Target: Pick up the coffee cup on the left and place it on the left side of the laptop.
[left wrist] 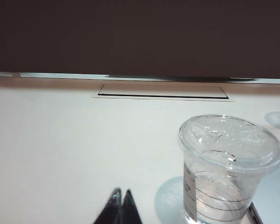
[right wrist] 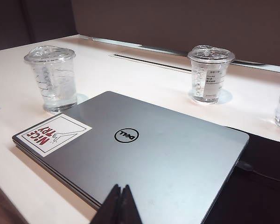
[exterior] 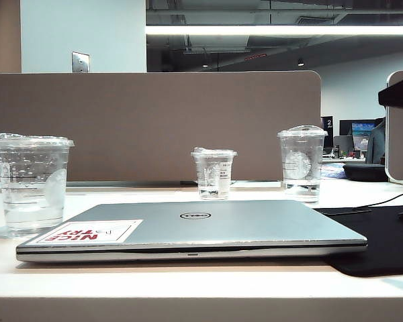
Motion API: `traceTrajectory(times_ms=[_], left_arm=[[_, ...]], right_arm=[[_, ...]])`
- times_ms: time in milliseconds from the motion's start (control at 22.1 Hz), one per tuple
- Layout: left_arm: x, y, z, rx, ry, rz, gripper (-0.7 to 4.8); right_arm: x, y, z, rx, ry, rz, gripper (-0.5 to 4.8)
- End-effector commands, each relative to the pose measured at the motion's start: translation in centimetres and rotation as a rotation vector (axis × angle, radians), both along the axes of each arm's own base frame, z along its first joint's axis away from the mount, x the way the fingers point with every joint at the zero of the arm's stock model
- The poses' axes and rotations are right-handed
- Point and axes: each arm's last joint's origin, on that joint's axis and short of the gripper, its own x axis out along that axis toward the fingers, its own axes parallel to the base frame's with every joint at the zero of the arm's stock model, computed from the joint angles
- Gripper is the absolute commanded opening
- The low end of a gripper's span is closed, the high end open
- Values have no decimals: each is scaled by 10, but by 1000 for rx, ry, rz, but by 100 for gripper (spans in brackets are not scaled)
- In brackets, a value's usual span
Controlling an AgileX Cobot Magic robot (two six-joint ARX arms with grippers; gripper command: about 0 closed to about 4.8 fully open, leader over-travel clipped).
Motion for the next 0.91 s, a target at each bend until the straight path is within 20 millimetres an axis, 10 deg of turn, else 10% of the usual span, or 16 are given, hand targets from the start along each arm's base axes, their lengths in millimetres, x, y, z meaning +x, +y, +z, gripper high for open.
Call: traceTrajectory(times_ms=[45,906], left_arm=[[0,0,3,-4,-20,0,-5],[0,-1,2,-3,-12,-13,-5]], right_arm=[[0,0,0,8,-7,-1,-4],[0,0,0,8,-7,-1,-4]])
